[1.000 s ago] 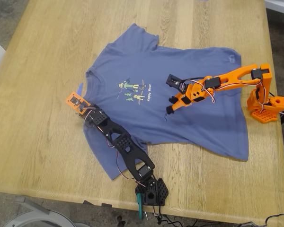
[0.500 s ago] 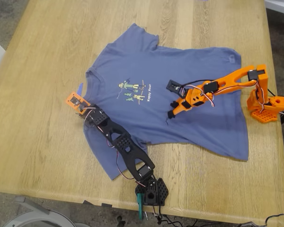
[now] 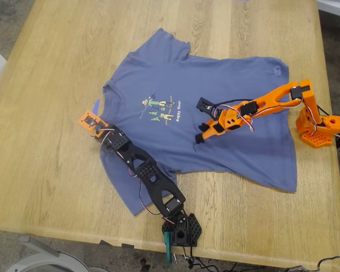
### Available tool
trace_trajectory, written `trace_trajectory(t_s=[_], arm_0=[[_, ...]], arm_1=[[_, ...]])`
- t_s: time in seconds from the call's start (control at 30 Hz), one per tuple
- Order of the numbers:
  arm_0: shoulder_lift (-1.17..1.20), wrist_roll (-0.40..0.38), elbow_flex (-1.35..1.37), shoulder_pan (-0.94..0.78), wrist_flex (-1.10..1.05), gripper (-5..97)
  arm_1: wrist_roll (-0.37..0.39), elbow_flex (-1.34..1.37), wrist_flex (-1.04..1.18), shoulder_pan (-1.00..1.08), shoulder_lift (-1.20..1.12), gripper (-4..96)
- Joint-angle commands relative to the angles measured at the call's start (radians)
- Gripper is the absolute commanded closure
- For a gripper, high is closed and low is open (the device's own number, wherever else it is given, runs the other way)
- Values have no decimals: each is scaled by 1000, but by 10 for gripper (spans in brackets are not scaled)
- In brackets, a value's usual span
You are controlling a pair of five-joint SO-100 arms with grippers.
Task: Fold a T-shirt
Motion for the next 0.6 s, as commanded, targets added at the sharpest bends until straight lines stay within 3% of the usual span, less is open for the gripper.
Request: trace_trajectory(t_s=[0.0, 0.57], arm_0=[[0, -21, 9, 63, 6, 918], [5, -26, 15, 109, 20, 916]], arm_1=[[12, -41, 6, -43, -2, 589], [14, -5, 29, -213, -40, 644]])
